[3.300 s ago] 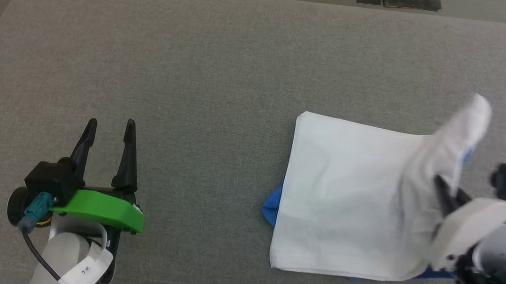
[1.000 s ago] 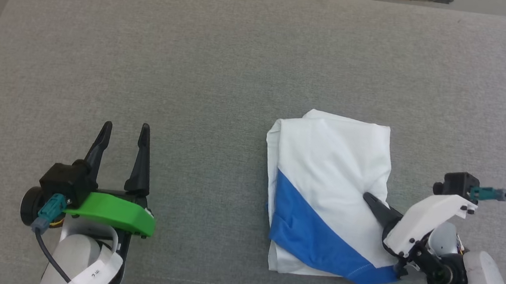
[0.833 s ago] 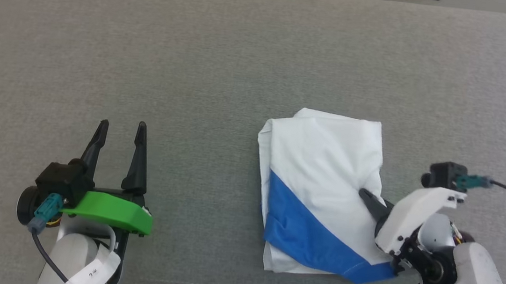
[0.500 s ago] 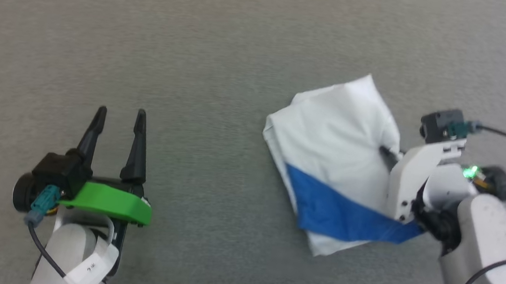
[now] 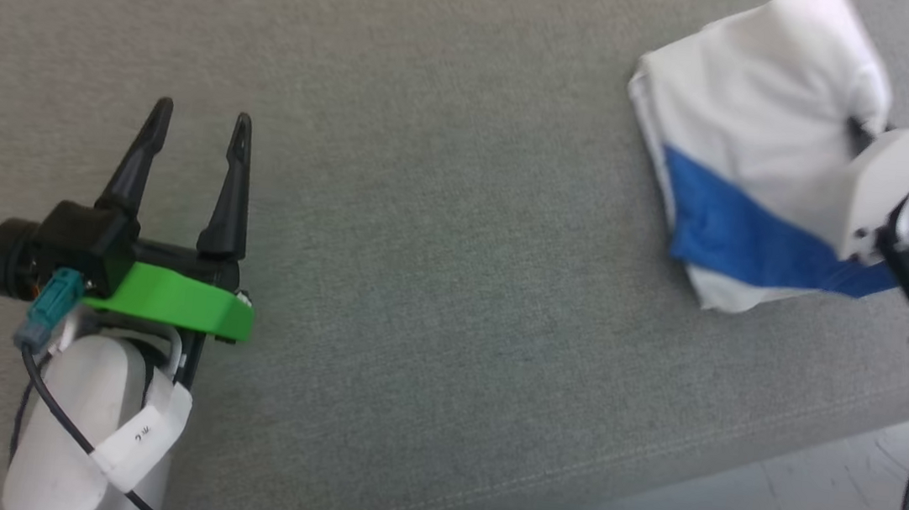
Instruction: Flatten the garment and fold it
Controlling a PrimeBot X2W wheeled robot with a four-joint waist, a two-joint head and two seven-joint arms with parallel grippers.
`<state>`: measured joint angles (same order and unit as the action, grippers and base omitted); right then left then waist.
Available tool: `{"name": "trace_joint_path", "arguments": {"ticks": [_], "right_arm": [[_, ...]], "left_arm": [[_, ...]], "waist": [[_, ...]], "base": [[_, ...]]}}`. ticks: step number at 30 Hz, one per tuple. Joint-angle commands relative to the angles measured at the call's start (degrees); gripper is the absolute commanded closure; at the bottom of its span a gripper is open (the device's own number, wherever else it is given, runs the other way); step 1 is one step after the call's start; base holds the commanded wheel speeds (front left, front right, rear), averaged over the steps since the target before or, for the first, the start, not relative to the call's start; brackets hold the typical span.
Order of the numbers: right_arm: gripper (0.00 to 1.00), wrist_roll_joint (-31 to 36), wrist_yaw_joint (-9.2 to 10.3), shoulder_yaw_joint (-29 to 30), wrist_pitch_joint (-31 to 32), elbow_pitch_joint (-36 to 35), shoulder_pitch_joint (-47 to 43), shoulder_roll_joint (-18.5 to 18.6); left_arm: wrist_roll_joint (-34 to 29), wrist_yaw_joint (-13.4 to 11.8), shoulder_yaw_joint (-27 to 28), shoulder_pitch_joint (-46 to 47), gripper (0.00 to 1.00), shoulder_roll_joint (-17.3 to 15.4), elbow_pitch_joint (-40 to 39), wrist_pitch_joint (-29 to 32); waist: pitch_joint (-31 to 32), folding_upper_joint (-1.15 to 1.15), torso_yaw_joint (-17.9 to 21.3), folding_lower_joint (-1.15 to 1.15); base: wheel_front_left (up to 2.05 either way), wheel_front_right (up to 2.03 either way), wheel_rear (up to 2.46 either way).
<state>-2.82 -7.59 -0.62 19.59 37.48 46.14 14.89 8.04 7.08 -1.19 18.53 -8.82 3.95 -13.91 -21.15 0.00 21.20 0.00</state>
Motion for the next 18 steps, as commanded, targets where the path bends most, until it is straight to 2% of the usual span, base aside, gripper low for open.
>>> {"name": "trace_joint_path", "arguments": {"ticks": [1,6,17,18], "right_arm": [[1.00,0.8,0.10,1.2,-1.2,1.1,1.9,0.4],[1.00,5.1,0.10,6.0,-5.3,5.7,6.3,3.0],[1.00,12.8,0.10,14.0,-12.0,11.4,11.6,5.0],[0.78,13.5,0.10,14.8,-12.4,11.9,11.8,4.9]], "left_arm": [[-0.7,0.3,-0.2,1.2,0.00,-0.9,-0.5,0.3],[-1.3,0.3,-1.0,2.4,0.00,-2.4,-2.6,1.8],[-1.2,-0.2,-0.6,2.4,0.00,-4.5,-5.8,3.9],[-1.1,-0.3,-0.5,2.2,0.00,-4.5,-5.8,3.8]], "waist": [[-5.6,0.00,3.3,0.00],[-8.3,0.00,2.0,0.00],[-10.5,0.00,-1.4,0.00],[-10.3,0.00,-1.6,0.00]], "base": [[0.00,0.00,0.00],[0.00,0.00,0.00],[0.00,0.00,0.00],[0.00,0.00,0.00]]}}
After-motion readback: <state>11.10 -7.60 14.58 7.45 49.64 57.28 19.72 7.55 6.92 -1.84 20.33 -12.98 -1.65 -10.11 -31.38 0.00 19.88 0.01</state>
